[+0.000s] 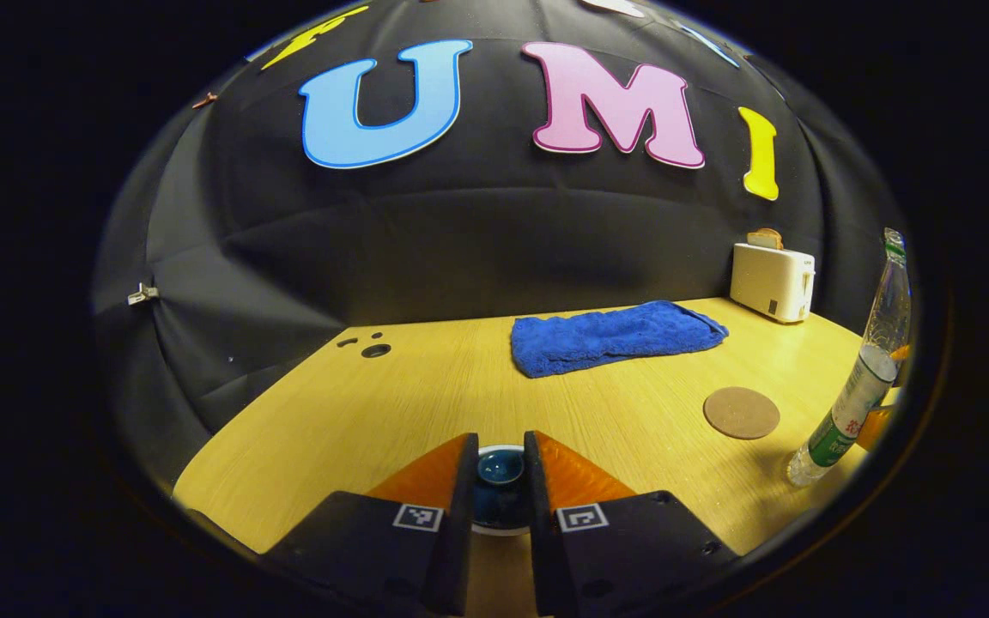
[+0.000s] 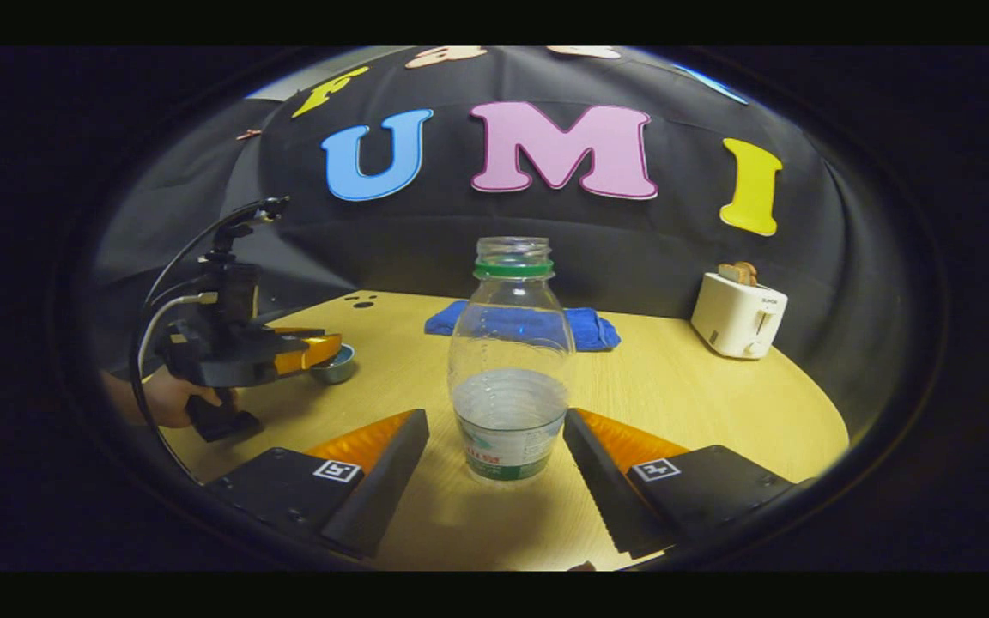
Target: Open the teacup lid with one hand, grasp the water bottle and pour water into the teacup with the other hand; after pouring, place the water bottle on the coaster and then close the teacup lid.
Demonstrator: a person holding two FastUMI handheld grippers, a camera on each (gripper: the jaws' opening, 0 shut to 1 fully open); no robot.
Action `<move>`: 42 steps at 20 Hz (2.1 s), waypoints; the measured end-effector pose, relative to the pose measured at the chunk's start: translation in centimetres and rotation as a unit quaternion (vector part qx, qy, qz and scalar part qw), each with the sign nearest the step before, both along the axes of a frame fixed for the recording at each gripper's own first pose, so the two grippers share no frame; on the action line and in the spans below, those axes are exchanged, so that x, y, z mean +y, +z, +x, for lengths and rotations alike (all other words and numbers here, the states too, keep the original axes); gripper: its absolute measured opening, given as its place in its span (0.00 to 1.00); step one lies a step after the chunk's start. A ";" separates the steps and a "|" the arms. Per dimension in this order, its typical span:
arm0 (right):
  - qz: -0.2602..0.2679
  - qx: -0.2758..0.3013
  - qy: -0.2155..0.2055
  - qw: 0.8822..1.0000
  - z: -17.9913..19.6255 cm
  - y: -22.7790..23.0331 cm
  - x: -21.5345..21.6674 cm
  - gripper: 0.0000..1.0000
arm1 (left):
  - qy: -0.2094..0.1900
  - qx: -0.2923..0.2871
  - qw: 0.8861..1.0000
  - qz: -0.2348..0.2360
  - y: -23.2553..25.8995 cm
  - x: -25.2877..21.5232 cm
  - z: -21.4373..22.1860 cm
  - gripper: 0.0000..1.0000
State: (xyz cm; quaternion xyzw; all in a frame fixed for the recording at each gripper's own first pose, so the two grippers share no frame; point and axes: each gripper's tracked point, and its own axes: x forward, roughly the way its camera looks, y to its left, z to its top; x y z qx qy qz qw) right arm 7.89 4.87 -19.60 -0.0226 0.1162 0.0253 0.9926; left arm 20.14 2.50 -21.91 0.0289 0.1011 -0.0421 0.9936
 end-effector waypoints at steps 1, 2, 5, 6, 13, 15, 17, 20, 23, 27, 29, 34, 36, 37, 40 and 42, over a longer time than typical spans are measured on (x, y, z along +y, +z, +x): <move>0.002 -0.001 0.000 1.000 0.1 -0.1 0.0 0.98 | -0.001 0.001 1.000 0.003 0.0 0.0 0.1 0.34; 0.003 -0.002 -0.001 1.000 0.2 0.0 0.0 0.98 | -0.001 0.000 1.000 0.006 0.1 0.0 0.0 0.33; 0.005 -0.005 -0.003 1.000 0.2 -0.2 0.0 0.98 | 0.000 -0.005 1.000 0.009 0.3 0.0 0.0 0.28; 0.007 -0.005 -0.004 1.000 0.5 -0.3 0.1 0.98 | 0.005 -0.008 1.000 0.009 0.5 0.2 0.0 0.25; 0.019 -0.025 -0.012 0.999 2.3 -0.2 0.3 0.99 | 0.003 -0.026 1.000 0.008 2.5 0.1 -0.7 0.19; 0.021 -0.034 -0.012 0.999 3.1 -0.1 0.3 0.99 | 0.002 -0.034 0.999 0.004 3.4 0.0 -1.2 0.23; 0.016 -0.045 -0.015 0.999 3.8 -0.1 0.1 0.99 | -0.001 -0.040 0.999 0.007 4.1 -0.1 -1.8 0.23; 0.018 -0.054 -0.017 0.998 4.8 -0.2 0.0 0.99 | -0.001 -0.044 0.999 0.011 4.8 0.2 -2.7 0.23; 0.020 -0.059 -0.029 0.998 5.4 -0.2 -0.2 0.82 | 0.004 -0.040 0.999 0.006 4.8 0.6 -3.4 0.23; 0.015 -0.045 -0.017 0.999 5.3 -0.3 0.3 0.78 | 0.020 -0.037 0.999 -0.010 4.7 1.7 -4.5 0.23; 0.007 -0.031 -0.002 1.000 5.3 -0.4 1.0 0.75 | 0.032 -0.038 0.999 -0.020 4.7 2.5 -5.1 0.23; -0.096 -0.049 0.027 0.994 6.6 2.0 1.2 0.73 | 0.058 -0.039 0.997 -0.034 4.8 5.0 -6.9 0.23; -0.134 -0.062 0.038 0.988 7.7 3.0 1.6 0.73 | 0.068 -0.041 0.996 -0.034 5.0 6.2 -7.6 0.23; -0.153 -0.069 0.042 0.985 8.4 3.4 1.7 0.73 | 0.073 -0.043 0.996 -0.035 5.3 6.9 -7.9 0.23; -0.230 -0.084 0.046 0.968 10.4 4.0 1.9 0.72 | 0.086 -0.046 0.994 -0.039 5.3 9.0 -9.0 0.23; -0.273 -0.091 0.050 0.956 11.8 4.2 2.4 0.73 | 0.094 -0.046 0.994 -0.039 5.2 10.5 -9.6 0.21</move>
